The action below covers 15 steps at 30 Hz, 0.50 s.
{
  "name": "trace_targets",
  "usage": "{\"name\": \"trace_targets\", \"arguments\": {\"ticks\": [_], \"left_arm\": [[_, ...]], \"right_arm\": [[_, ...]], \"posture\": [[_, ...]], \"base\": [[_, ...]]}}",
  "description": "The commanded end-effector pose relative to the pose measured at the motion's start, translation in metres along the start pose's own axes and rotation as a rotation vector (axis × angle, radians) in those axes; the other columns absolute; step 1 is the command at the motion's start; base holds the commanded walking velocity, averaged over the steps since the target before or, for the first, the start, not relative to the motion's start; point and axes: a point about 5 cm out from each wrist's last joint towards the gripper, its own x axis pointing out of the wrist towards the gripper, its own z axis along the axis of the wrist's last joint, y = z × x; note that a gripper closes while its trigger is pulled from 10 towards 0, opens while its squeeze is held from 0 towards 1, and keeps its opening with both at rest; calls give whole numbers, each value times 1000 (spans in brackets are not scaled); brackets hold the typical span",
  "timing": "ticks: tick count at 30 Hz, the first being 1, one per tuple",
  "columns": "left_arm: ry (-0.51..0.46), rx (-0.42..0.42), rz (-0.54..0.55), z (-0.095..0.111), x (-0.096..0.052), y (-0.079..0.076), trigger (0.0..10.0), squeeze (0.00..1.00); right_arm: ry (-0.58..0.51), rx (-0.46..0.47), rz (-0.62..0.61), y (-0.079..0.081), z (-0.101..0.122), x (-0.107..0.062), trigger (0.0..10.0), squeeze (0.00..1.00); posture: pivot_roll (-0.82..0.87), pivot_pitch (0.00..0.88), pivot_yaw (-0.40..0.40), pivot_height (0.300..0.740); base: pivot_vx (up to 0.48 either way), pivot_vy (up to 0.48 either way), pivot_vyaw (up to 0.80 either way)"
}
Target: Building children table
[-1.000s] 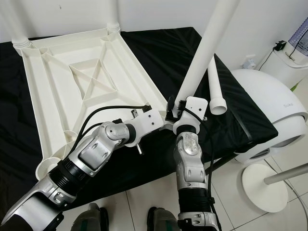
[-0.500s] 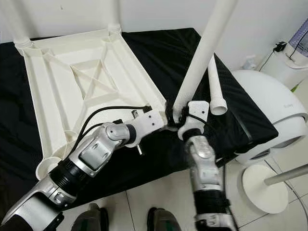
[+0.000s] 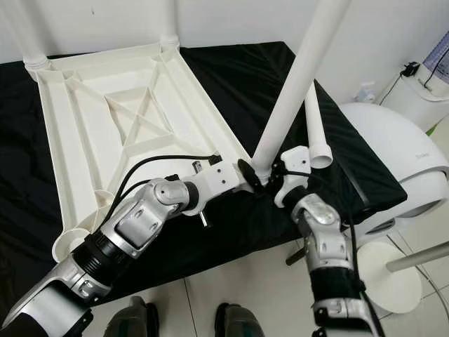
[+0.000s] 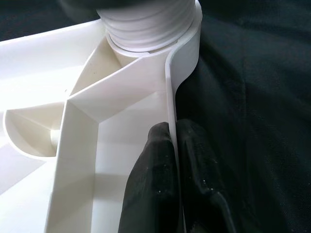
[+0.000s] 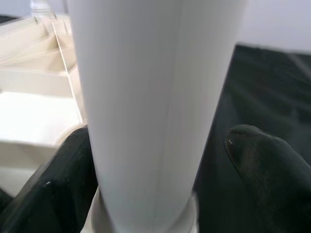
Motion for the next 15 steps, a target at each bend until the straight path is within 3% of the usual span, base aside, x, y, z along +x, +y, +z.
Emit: {"name": "trace_targets", "arguments": {"ticks": [1, 10, 15], "left_arm": [[32, 2, -27, -6, 3, -7, 10000, 0], [31, 3, -25, -5, 3, -6, 10000, 0], [30, 2, -27, -4, 3, -7, 10000, 0]], "right_arm": [[5, -2, 27, 0, -3, -1, 10000, 0], [37, -43, 141, -9, 1, 2, 10000, 0], [67, -41, 177, -12, -4, -2, 9490, 0]], "posture": [[-34, 67, -47, 740], [-30, 69, -46, 740], [-31, 71, -45, 740]], "base": [[0, 0, 0], [0, 0, 0], [0, 0, 0]]}}
